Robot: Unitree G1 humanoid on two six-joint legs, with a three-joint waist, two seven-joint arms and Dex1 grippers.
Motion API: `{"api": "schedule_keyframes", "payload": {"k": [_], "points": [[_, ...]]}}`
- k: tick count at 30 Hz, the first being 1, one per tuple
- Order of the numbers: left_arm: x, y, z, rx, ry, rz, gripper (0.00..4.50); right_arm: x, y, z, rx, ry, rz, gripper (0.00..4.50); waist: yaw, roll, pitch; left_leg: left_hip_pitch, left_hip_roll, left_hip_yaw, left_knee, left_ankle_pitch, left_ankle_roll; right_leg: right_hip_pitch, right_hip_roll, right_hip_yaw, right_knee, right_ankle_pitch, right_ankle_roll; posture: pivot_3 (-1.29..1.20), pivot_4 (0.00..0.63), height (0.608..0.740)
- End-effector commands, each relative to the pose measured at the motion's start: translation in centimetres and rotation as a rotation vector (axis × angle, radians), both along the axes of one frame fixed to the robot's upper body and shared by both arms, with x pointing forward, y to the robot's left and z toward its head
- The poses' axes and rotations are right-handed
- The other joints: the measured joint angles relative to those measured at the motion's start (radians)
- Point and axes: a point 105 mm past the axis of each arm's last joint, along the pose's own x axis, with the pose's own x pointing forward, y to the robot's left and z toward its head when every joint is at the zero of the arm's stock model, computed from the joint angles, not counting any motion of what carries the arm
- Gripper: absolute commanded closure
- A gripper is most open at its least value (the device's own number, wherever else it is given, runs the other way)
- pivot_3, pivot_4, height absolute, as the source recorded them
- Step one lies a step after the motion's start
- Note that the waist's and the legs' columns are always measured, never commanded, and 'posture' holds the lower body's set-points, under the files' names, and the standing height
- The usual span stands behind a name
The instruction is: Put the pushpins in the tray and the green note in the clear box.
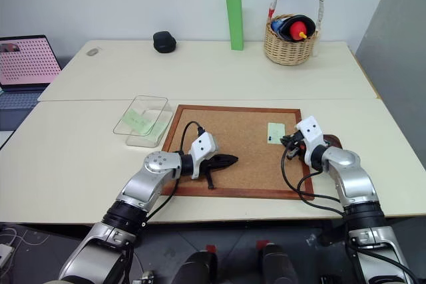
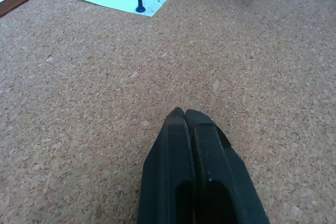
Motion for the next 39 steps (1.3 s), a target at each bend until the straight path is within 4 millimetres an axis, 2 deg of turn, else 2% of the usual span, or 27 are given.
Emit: {"api": "schedule_keyframes", "payload": {"k": [1, 17, 25, 31, 35, 39], "points": [[-0.7, 1.3, -3.2, 0.097, 0.096, 0.039, 4.5, -0.2, 0.4, 1.4, 0.02, -0.039, 0.027, 4.49, 0.0, 0.0, 0.0, 0.0, 0.0, 0.0, 0.0, 0.0, 0.0, 0.0, 0.0, 0.0, 0.0, 0.0, 0.0, 0.0, 0.15, 0.74], [-0.6, 1.4, -3.4, 0.115, 0.097, 0.039, 4.5, -1.1, 0.4, 4.6, 0.08, -0.114, 0.045, 4.49, 0.0, 0.0, 0.0, 0.0, 0.0, 0.0, 0.0, 0.0, 0.0, 0.0, 0.0, 0.0, 0.0, 0.0, 0.0, 0.0, 0.15, 0.74], [-0.6, 1.4, -3.6, 0.124, 0.099, 0.034, 4.5, -1.7, -0.7, 6.0, 0.086, -0.141, 0.018, 4.49, 0.001, 0.0, 0.0, 0.0, 0.0, 0.0, 0.0, 0.0, 0.0, 0.0, 0.0, 0.0, 0.0, 0.0, 0.0, 0.0, 0.15, 0.74], [-0.6, 1.4, -3.8, 0.129, 0.098, 0.029, 4.5, -3.6, -4.4, 6.3, 0.046, -0.084, -0.01, 4.49, 0.001, 0.0, 0.0, -0.001, 0.0, -0.001, 0.0, 0.0, 0.0, 0.0, 0.0, -0.001, -0.001, 0.0, 0.0, 0.0, 0.15, 0.74], [-0.7, 1.3, -3.9, 0.135, 0.097, 0.023, 4.5, -4.9, -7.1, 4.9, -0.019, 0.003, -0.043, 4.49, 0.002, 0.001, 0.0, -0.001, 0.0, 0.0, 0.0, 0.0, 0.0, 0.0, 0.0, 0.0, -0.001, -0.003, -0.005, 0.0, 0.15, 0.74], [-0.6, 1.1, -3.9, 0.136, 0.094, 0.015, 4.5, -5.0, -9.1, 3.9, -0.048, 0.029, -0.115, 4.49, 0.0, 0.001, -0.001, 0.0, 0.0, 0.001, 0.0, 0.0, 0.0, 0.0, 0.0, 0.0, -0.001, -0.003, -0.005, 0.0, 0.15, 0.74]]}}
